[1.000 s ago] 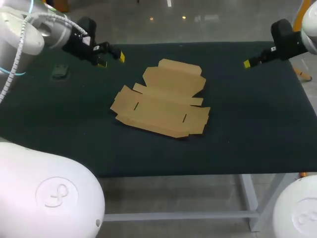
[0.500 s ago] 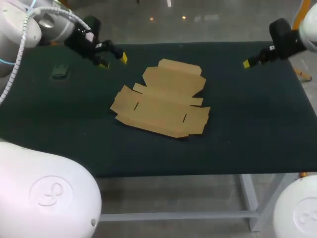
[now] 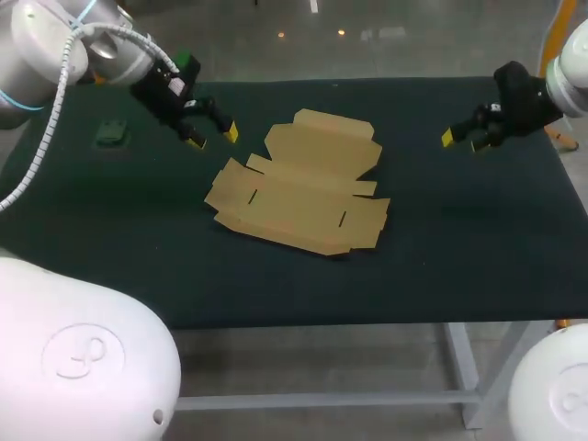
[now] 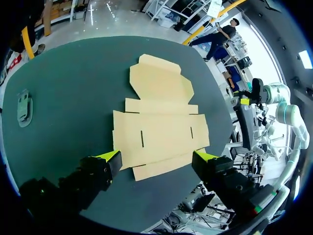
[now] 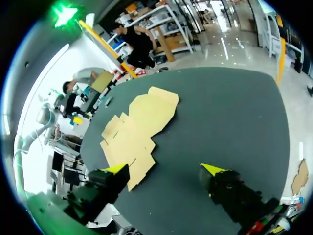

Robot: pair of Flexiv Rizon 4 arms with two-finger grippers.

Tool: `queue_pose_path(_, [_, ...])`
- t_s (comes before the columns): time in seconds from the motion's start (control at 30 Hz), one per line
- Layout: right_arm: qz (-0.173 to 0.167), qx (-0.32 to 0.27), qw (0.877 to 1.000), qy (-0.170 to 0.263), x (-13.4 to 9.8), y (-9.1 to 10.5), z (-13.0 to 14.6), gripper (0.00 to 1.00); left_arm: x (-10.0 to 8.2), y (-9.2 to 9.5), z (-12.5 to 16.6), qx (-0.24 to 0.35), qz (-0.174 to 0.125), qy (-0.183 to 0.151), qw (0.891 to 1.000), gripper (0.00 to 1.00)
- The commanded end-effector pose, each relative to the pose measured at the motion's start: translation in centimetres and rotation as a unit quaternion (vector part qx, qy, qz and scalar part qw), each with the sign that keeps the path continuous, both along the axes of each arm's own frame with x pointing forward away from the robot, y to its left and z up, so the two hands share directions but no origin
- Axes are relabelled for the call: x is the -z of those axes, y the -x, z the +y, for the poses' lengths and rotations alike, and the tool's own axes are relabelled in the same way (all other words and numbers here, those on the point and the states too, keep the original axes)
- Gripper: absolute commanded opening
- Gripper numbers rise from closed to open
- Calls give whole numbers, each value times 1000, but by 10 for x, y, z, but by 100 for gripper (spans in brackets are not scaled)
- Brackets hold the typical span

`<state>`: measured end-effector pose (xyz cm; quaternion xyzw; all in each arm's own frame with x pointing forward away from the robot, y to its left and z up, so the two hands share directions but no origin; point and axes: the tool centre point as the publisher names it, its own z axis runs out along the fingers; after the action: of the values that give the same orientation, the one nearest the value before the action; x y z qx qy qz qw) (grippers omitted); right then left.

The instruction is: Assemble the packaging by folding the flat box into shape, placing the metal phone stand inside, and closing the box properly

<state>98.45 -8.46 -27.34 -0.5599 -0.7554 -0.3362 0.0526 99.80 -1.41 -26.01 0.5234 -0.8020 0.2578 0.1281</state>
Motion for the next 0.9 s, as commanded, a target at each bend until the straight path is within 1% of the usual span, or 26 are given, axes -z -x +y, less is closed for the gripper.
queue_pose_path(0.03, [12,0,1000,0,1,-3,3,100,18,-10,0,36,40,-21,998,100])
queue_pose_path(0.1, [21,1,1000,0,2,-1,7,100,27,-12,2,41,41,-22,998,100])
queue_pose_path(0.27, [26,-5,1000,0,2,5,13,100,47,-19,7,48,35,-14,998,100])
queue_pose_path(0.37, [26,-8,1000,-1,2,8,15,100,57,-22,8,46,25,-20,998,100])
queue_pose_path(0.4, [26,-9,1000,-1,2,9,15,100,61,-24,9,44,22,-27,998,100])
queue_pose_path(0.47, [29,-13,999,-4,3,11,17,100,67,-28,11,47,21,-26,998,100])
queue_pose_path(0.6, [35,-17,999,-3,5,13,22,100,81,-35,14,48,25,-34,998,100])
queue_pose_path(0.8, [37,-19,999,-4,5,15,25,100,99,-39,13,55,33,-36,997,100])
queue_pose_path(0.9, [37,-25,999,-5,5,15,28,100,107,-41,13,60,44,-38,996,100])
